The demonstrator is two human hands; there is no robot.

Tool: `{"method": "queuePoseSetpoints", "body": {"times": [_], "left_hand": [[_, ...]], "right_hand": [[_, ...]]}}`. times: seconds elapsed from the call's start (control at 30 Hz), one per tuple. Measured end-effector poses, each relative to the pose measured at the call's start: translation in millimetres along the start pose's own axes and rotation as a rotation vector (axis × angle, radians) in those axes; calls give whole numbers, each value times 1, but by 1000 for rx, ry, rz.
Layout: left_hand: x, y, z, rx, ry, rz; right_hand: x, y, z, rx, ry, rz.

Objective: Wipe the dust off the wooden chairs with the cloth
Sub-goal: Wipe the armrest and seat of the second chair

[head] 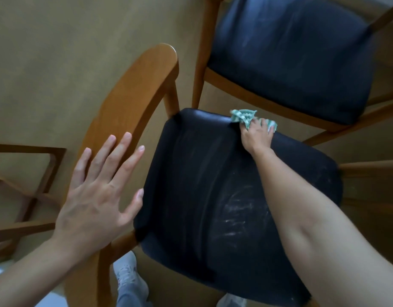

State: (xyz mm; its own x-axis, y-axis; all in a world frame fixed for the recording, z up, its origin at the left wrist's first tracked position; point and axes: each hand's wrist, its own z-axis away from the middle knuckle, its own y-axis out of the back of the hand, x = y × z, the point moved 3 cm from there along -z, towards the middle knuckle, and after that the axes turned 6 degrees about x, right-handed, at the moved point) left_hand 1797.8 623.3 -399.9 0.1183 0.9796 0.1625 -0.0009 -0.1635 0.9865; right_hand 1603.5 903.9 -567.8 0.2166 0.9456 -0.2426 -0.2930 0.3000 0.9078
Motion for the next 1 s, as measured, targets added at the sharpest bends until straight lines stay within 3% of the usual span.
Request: {"method": "queuePoseSetpoints", "body": {"times": [0.1, 0.37, 0.57, 0.83, 1.0], "left_hand": [[0, 0, -1, -12, -6, -15], [1, 0, 2, -9, 1, -50], [0, 1, 2, 23, 4, -24], [0, 0, 3, 8, 7, -14], [-1, 0, 3, 4, 6, -8]], "right_hand": [[-13, -6, 17, 35, 58, 19], [-39, -58, 131, 110, 451, -73], [-37, -46, 127, 134, 425, -136], [-23, 23, 130, 102, 37, -926], [-20, 78, 124, 97, -21, -1279]]}}
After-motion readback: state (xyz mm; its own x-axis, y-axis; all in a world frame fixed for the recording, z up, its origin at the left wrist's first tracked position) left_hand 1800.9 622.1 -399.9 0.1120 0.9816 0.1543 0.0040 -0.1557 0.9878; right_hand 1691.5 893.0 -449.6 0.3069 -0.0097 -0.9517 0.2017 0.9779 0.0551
